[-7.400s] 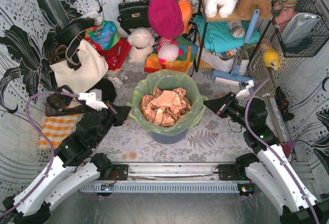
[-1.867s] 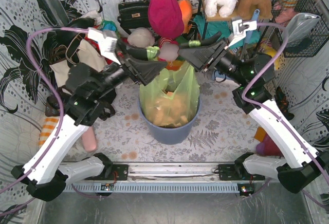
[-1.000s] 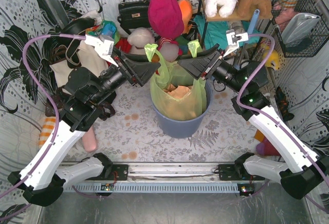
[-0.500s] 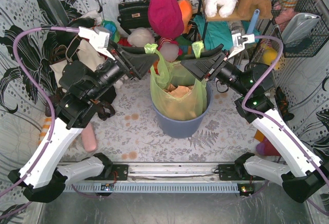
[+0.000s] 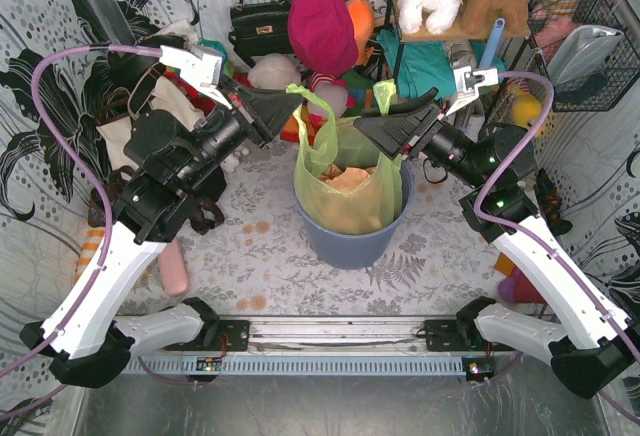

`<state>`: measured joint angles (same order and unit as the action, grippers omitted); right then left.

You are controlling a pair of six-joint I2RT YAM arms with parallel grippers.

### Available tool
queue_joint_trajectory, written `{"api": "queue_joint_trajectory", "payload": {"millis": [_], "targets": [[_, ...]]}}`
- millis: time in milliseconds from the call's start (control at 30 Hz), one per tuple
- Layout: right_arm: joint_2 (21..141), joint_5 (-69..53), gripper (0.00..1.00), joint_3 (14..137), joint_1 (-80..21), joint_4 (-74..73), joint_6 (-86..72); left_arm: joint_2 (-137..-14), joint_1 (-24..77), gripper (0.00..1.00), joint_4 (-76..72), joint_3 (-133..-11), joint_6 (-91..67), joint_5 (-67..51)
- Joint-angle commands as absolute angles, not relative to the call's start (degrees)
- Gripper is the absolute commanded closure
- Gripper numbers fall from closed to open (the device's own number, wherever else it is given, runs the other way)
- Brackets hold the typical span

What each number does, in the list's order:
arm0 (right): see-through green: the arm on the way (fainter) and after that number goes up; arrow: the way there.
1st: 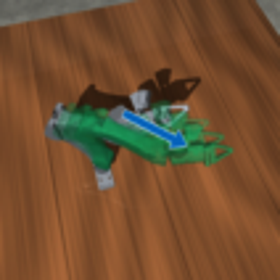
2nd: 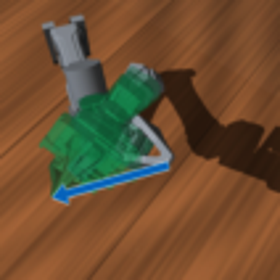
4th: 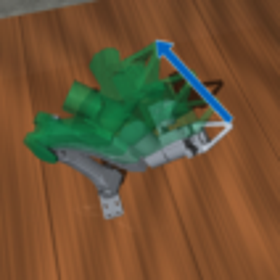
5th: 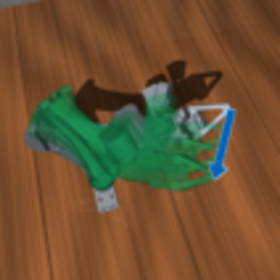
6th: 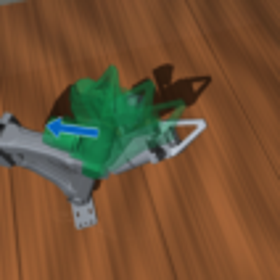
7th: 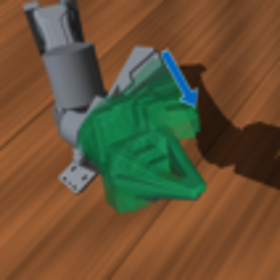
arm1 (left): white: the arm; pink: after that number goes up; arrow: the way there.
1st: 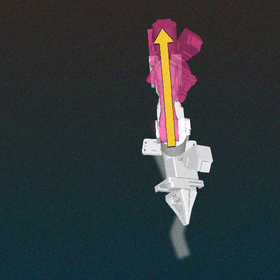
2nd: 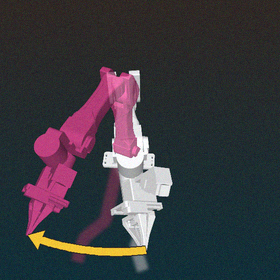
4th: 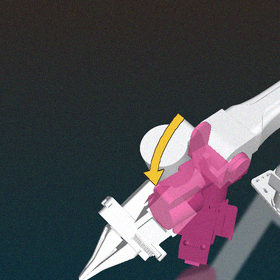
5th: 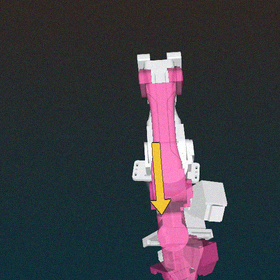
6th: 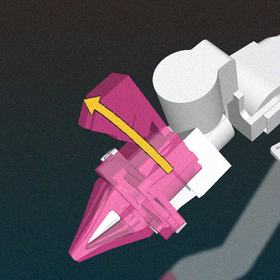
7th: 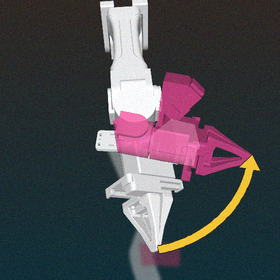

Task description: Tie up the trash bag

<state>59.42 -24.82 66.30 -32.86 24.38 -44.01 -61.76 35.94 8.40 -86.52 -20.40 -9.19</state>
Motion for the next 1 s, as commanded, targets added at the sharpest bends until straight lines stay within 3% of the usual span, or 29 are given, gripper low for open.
{"api": "queue_joint_trajectory", "payload": {"millis": [0, 167, 300, 633, 767, 967], "targets": [[58.0, -23.9, 0.46, 67.2, -33.0, 25.1, -42.6, -61.7, 35.9, 0.96, 11.3, -89.4, -17.9, -7.5], [58.2, -23.7, 0.47, 67.0, -33.0, 24.6, -42.6, -62.1, 35.9, 1.00, 23.0, -93.4, -14.1, -4.1], [58.6, -23.9, 0.47, 67.2, -33.0, 24.6, -42.5, -64.2, 35.9, 1.00, 32.0, -97.1, -10.3, 7.8], [58.7, -24.1, 0.48, 68.0, -33.0, 23.8, -42.4, -75.7, 40.2, 1.00, 34.5, -108.2, 7.9, 31.8], [58.2, -23.6, 0.48, 67.9, -33.0, 23.5, -42.0, -81.2, 46.2, 1.00, 28.2, -109.5, 19.7, 49.9], [58.7, -23.9, 0.48, 67.5, -33.0, 24.7, -42.4, -85.3, 54.5, 1.00, 0.1, -104.1, 40.5, 67.1]]}}
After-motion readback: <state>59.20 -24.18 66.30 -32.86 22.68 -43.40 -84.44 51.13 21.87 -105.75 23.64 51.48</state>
